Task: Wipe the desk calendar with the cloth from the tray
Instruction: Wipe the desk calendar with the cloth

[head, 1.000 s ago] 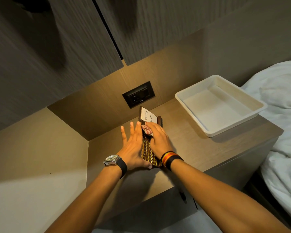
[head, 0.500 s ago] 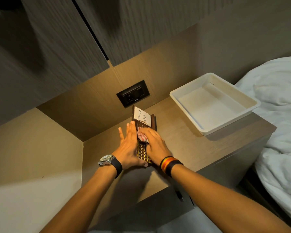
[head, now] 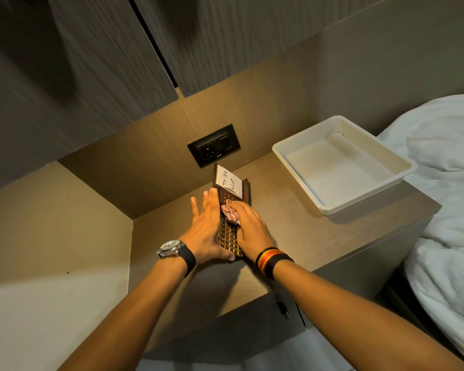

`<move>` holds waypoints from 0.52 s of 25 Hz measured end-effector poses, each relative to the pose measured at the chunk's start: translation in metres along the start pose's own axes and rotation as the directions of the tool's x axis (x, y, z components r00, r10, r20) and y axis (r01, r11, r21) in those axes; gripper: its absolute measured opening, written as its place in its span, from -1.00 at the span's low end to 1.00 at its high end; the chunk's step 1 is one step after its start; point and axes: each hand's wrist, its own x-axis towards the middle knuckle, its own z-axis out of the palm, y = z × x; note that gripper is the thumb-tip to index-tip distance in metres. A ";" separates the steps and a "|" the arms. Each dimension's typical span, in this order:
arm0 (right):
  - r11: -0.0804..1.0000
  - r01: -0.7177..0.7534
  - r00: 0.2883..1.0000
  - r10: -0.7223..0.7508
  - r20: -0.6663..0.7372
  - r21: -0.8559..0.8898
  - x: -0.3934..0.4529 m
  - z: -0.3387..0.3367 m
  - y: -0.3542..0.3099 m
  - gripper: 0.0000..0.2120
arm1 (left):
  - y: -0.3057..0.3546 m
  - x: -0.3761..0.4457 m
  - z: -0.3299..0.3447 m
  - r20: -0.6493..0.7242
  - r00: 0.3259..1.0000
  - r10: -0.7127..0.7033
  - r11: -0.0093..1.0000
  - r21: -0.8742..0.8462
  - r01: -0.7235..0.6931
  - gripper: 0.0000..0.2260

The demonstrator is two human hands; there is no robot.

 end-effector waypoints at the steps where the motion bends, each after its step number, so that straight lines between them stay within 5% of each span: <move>1: 1.000 -0.001 1.000 0.001 -0.005 -0.004 0.009 -0.001 0.000 -0.44 | 0.000 0.001 0.000 -0.006 1.000 -0.001 1.000 0.000 0.001 0.42; 9: 1.000 0.002 1.000 -0.002 0.029 0.021 0.004 -0.003 0.003 -0.37 | 0.001 0.001 -0.002 0.004 1.000 -0.009 1.000 0.015 0.009 0.43; 13: 0.992 -0.063 0.994 0.073 -0.086 0.113 0.041 -0.008 -0.006 -0.40 | 0.001 -0.001 -0.001 -0.014 1.000 -0.015 1.000 0.012 0.015 0.42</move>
